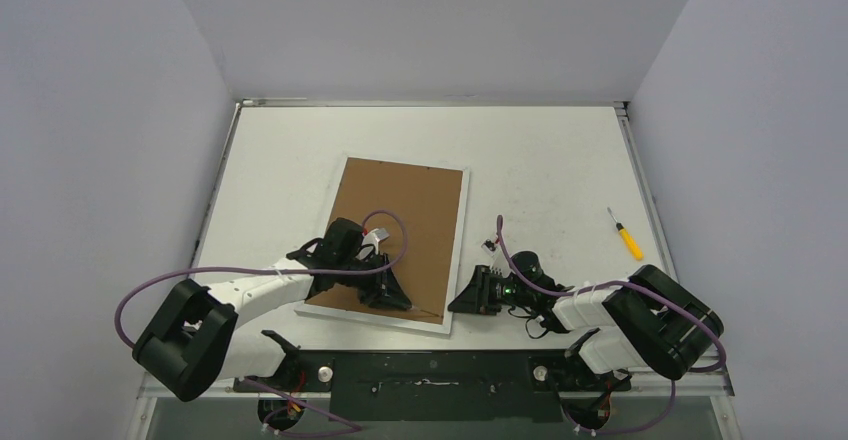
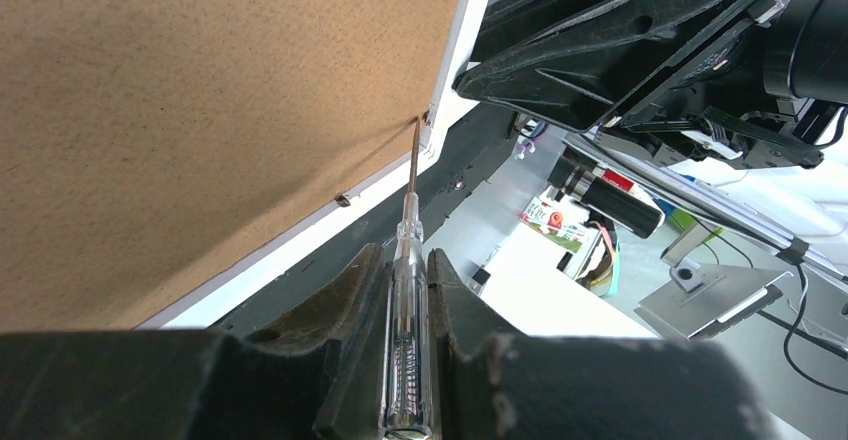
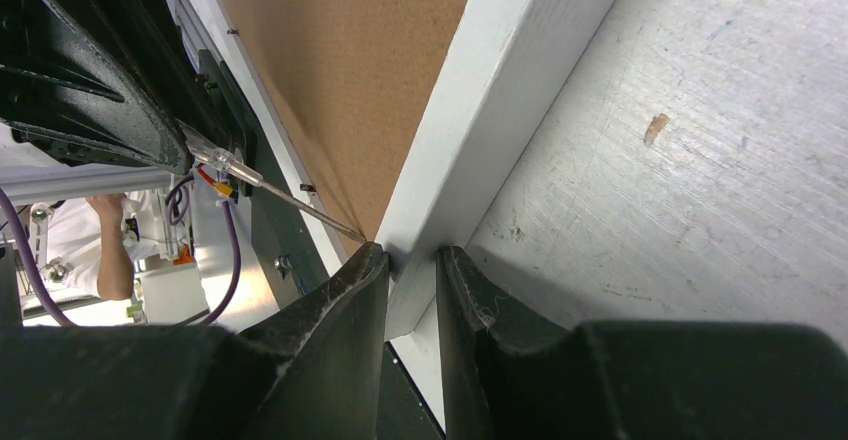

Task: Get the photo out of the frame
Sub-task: Release the photo frame item from the photo frame.

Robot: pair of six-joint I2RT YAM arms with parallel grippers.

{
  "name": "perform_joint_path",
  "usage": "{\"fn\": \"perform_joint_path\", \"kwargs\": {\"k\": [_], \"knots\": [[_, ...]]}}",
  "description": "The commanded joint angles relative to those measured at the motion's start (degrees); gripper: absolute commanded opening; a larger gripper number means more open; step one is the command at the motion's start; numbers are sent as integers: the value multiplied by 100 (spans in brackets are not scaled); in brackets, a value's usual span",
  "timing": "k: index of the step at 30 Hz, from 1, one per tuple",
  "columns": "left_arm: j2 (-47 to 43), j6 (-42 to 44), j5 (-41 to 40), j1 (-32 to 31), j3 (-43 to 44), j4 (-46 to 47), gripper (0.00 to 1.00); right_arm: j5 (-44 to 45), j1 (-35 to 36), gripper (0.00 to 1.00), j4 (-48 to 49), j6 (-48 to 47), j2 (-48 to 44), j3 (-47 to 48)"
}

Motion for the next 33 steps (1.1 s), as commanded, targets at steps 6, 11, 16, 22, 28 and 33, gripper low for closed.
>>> {"fn": "perform_joint_path", "kwargs": {"k": [6, 11, 16, 22, 28, 33], "knots": [[68, 76, 97, -33, 83, 198, 0, 145, 90, 23, 92, -125, 45, 94], [102, 48, 98, -33, 84, 268, 0, 145, 99, 23, 78, -130, 36, 79], [138, 31, 102, -54, 85, 318, 0, 144, 101, 23, 78, -125, 32, 78], [182, 5, 102, -76, 85, 369, 0, 148, 109, 23, 94, -126, 28, 80], [213, -26, 94, -92, 80, 427, 0, 134, 116, 23, 91, -113, 2, 81], [235, -136, 102, -127, 9, 626, 0, 62, 211, 23, 121, -95, 9, 78]]}}
